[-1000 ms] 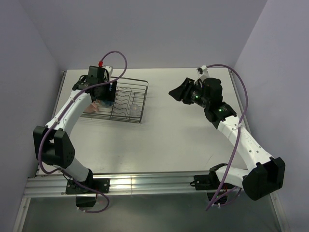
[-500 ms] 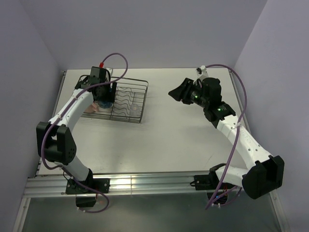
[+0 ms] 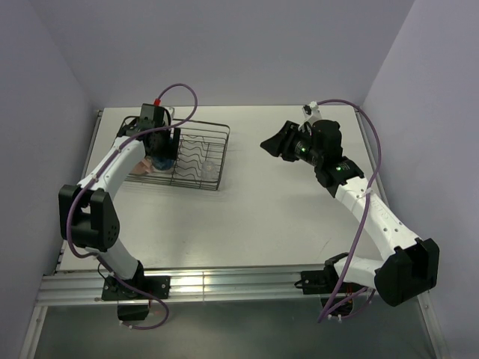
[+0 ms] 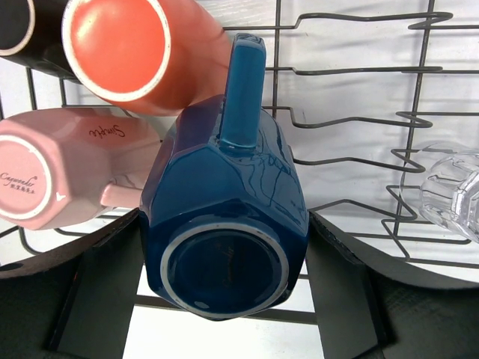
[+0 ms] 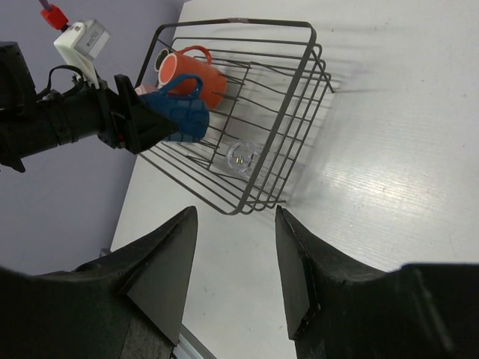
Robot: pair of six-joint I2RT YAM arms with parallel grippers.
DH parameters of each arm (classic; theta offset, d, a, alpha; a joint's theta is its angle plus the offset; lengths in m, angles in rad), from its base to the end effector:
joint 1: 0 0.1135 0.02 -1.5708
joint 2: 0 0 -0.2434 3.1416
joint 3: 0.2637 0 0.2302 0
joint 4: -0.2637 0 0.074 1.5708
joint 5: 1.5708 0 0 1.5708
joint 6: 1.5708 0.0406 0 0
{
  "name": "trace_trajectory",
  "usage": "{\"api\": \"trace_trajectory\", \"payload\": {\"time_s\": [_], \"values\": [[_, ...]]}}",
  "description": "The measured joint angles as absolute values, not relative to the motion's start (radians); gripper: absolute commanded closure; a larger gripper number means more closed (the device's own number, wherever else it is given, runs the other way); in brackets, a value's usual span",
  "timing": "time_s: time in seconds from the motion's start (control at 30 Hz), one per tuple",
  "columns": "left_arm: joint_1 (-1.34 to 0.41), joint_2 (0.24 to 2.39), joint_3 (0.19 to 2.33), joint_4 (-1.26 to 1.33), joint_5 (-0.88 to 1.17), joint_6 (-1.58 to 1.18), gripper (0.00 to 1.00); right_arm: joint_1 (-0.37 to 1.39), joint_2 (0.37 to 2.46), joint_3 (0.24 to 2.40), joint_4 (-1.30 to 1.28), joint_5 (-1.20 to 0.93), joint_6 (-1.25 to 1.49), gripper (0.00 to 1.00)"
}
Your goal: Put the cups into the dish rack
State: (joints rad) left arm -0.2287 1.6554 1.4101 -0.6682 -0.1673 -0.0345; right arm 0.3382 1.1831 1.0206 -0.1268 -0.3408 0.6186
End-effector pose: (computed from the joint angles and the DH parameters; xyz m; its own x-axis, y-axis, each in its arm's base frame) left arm 0.3331 -0.0706 0.2700 -0.7749 0.1455 -0.6152 0.0978 0.9890 0.1107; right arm 0.2451 0.1006 0.3301 -0.5758 0.3768 -0.7255 -0.3449 0.6926 0.6335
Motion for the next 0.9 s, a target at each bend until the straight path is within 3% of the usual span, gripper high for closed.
{"api": "trace_trajectory", "payload": {"time_s": [0.9], "values": [[-0.202, 1.763, 1.427, -0.678, -0.141, -0.082, 1.00, 0.338, 1.205, 1.021, -0.126, -0.342, 0.615, 0.46]]}}
